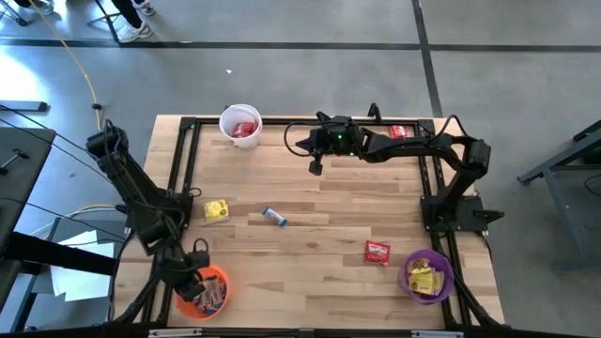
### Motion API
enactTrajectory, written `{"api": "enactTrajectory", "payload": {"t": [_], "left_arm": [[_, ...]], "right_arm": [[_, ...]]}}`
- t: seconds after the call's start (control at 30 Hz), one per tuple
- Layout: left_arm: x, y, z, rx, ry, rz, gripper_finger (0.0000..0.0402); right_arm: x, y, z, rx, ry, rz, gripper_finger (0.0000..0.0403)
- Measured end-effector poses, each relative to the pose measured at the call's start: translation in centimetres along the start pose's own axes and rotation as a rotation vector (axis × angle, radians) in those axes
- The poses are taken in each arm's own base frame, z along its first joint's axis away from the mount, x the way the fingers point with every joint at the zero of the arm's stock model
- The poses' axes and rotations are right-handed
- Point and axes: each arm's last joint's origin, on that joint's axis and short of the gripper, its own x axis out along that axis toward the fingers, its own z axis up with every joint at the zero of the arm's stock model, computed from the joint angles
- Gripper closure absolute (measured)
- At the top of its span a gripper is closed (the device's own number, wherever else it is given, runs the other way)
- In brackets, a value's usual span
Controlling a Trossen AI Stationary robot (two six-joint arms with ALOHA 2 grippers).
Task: Sort candy
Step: Put the white candy into the orange bucket, then put the red candy into the white bucket
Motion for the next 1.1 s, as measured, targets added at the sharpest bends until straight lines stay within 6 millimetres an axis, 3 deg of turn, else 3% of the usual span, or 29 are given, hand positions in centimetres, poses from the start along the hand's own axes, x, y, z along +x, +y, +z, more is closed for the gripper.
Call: {"api": "enactTrajectory", "payload": {"t": [0.3, 0.5, 0.63, 0.8, 1.1], "left_arm": [[-0.3, -0.4, 0.8, -0.074, 0.043, -0.009, 0.0325], [-0.9, -1.6, 0.4, 0.021, 0.099, -0.073, 0.0308], [-1.9, -2.6, -0.3, 0.055, 0.158, -0.120, 0.0314], [-3.4, -2.5, -0.3, 0.099, 0.124, -0.158, 0.0335], [-7.9, -2.2, 3.0, 0.439, -0.161, -0.272, 0.0398]], "right_arm": [[0.0, -0.1, 0.0, -0.043, 0.011, -0.037, 0.0403], [0.0, -0.1, -0.1, -0.054, 0.017, -0.035, 0.0403], [0.0, -0.1, -0.2, -0.073, 0.028, -0.032, 0.0403], [0.0, -0.1, -0.3, -0.073, 0.037, -0.029, 0.0403], [-0.1, 0.0, -0.1, -0.069, 0.021, -0.013, 0.0403]]}}
